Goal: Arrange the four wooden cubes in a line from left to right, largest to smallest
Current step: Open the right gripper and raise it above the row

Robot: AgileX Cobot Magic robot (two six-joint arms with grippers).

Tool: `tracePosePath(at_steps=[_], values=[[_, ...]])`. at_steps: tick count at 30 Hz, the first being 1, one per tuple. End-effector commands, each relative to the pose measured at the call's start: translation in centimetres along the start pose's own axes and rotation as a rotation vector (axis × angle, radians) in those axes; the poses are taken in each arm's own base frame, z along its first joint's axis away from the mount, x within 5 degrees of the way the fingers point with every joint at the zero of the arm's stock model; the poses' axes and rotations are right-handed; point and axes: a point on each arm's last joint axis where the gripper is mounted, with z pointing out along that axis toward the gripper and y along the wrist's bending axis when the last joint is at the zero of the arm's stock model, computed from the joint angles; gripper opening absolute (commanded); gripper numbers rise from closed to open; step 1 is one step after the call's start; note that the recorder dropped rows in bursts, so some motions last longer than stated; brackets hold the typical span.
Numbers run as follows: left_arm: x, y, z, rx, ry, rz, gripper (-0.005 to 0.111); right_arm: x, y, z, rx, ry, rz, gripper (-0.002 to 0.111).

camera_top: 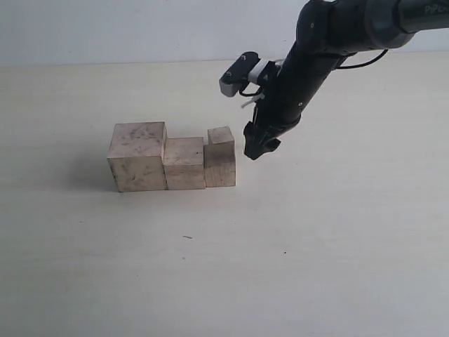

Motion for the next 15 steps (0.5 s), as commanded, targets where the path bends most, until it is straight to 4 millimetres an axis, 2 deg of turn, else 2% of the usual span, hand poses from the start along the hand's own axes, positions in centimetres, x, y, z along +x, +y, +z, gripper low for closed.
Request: tracePosePath(at_steps=[1,4,6,13,15], values=[[0.0,0.0,0.0,0.000,-0.015,0.000,0.000,-1.9,-0.7,-4.6,0.106,-0.150,0.146,0.064],[0.0,0.0,0.0,0.000,-0.015,0.000,0.000,-3.0,-1.1,-5.7,0.092,-0.270,0.614,0.063],[0.0,0.0,0.0,0.000,-0.015,0.000,0.000,-3.2,-1.2,-5.5,0.085,-0.299,0.726,0.060],[0.0,0.0,0.0,0.000,-0.015,0.000,0.000,-4.9,0.9,-5.1,0.064,-0.352,0.695,0.058],[0.0,0.0,0.0,0.000,-0.015,0.000,0.000,-5.2,1.3,-4.1,0.078,-0.347,0.663,0.058]])
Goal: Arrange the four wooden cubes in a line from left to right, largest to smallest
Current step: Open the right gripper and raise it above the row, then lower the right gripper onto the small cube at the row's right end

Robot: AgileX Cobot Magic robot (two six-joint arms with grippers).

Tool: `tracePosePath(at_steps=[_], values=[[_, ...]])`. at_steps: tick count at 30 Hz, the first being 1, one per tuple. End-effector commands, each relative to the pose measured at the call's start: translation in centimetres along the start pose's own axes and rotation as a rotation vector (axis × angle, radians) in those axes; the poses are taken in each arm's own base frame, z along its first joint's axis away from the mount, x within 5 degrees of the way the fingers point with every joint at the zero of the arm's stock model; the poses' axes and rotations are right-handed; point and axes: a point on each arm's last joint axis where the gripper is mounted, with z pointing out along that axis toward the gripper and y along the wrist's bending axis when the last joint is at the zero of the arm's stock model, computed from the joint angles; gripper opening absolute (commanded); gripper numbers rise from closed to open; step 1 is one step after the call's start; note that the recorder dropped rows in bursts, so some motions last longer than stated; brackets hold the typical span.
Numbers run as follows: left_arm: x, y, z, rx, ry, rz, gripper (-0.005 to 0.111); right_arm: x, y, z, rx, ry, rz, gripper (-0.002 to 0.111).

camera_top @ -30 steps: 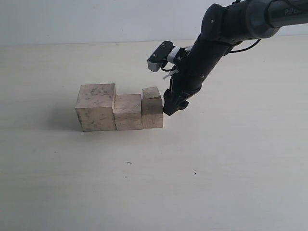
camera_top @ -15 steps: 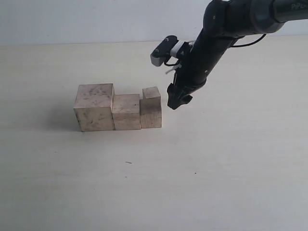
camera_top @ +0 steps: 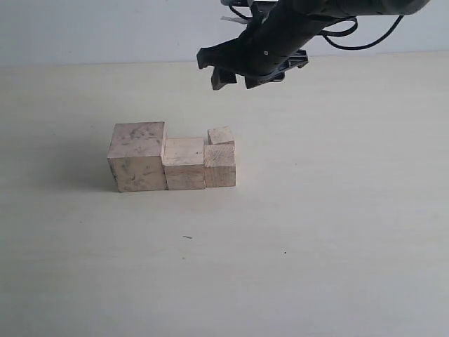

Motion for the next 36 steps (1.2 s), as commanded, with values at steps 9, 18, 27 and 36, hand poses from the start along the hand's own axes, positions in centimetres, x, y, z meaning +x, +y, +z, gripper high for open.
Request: tracePosePath(at_steps=[9,18,27,36], values=[[0.0,0.0,0.0,0.000,-0.015,0.000,0.000,1.3,-0.2,3.4,0.033,0.040,-0.049,0.058],[0.0,0.0,0.0,0.000,-0.015,0.000,0.000,2.0,-0.1,5.0,-0.014,0.058,0.027,0.058],[0.0,0.0,0.0,0.000,-0.015,0.000,0.000,2.2,-0.1,5.7,-0.033,0.049,-0.004,0.058],[0.0,0.0,0.0,0.000,-0.015,0.000,0.000,2.0,-0.2,5.7,-0.026,0.031,-0.012,0.058]])
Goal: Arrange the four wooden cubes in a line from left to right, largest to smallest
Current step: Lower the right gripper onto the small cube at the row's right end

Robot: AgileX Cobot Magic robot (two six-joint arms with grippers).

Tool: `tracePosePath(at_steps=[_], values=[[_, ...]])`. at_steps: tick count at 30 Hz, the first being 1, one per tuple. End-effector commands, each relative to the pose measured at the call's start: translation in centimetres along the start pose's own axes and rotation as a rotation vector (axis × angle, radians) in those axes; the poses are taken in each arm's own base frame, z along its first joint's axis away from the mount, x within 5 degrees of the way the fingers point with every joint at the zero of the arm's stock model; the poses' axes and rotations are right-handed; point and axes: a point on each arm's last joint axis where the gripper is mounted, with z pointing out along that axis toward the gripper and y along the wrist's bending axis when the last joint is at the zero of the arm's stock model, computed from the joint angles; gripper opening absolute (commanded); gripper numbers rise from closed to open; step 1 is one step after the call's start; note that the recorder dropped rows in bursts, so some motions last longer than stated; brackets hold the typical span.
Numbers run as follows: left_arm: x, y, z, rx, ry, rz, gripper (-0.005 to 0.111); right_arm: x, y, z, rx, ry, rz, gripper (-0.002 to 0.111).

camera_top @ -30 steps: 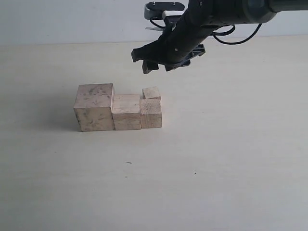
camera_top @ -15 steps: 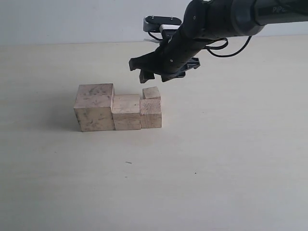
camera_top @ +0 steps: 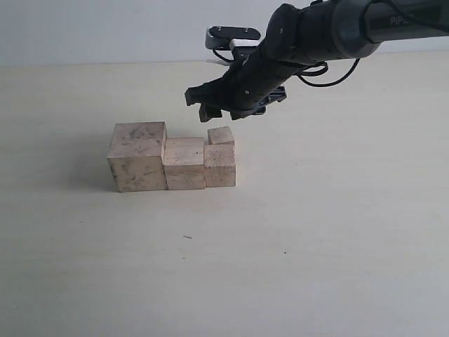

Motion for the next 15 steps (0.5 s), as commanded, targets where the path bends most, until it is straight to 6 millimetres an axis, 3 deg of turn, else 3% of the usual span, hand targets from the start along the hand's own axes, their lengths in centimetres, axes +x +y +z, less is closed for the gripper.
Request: tracePosePath(at_steps=[1,15], values=[[0.0,0.0,0.0,0.000,-0.015,0.000,0.000,-0.4,0.2,-0.2,0.002,-0.024,-0.020,0.058],[0.0,0.0,0.0,0.000,-0.015,0.000,0.000,0.5,-0.2,1.0,0.006,0.029,-0.010,0.058]])
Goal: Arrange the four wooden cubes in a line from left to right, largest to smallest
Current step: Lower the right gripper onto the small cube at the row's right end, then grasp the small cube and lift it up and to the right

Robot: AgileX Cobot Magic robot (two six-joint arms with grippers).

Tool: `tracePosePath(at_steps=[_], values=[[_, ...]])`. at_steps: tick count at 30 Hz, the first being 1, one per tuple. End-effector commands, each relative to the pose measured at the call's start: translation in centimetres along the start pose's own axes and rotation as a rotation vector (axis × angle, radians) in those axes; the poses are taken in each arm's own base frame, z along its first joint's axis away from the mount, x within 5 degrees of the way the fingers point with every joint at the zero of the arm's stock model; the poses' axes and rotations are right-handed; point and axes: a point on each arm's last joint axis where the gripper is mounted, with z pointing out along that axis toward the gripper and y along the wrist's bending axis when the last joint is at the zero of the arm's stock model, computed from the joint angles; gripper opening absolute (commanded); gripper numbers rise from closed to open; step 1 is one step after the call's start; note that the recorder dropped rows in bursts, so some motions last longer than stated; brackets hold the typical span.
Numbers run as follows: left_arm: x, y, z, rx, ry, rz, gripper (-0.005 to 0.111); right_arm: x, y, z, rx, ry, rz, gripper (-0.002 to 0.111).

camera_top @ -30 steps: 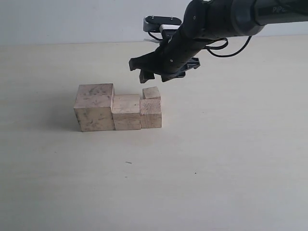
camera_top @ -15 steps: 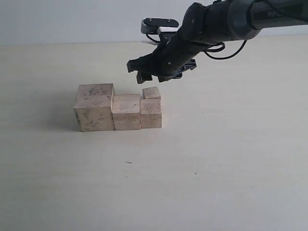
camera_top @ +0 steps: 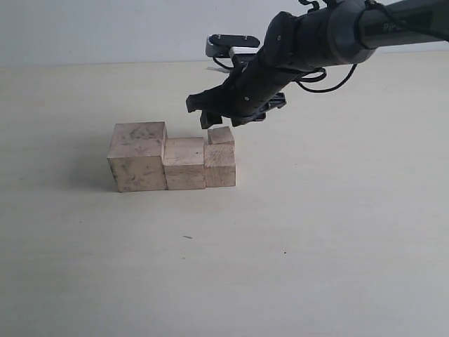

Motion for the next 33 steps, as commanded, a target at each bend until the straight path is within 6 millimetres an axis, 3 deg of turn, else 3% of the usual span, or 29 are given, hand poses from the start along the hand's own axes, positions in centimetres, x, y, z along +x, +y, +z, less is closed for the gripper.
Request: tracePosePath(at_steps=[1,15,17,21,24,33], values=[[0.0,0.0,0.0,0.000,-0.015,0.000,0.000,0.0,0.1,0.1,0.001,0.004,-0.013,0.058],[0.0,0.0,0.0,0.000,-0.015,0.000,0.000,0.6,-0.2,1.1,0.006,0.036,-0.009,0.055],[0.0,0.0,0.0,0.000,-0.015,0.000,0.000,0.6,-0.3,1.1,0.010,0.037,-0.017,0.048],[0.0,0.0,0.0,0.000,-0.015,0.000,0.000,0.4,-0.4,0.7,0.033,0.030,-0.066,0.019],[0.0,0.0,0.0,0.000,-0.015,0.000,0.000,-0.2,-0.3,-0.5,0.063,0.007,-0.133,0.000],[0.0,0.0,0.0,0.000,-0.015,0.000,0.000,-2.3,-0.7,-7.8,0.114,-0.019,-0.265,0.000]])
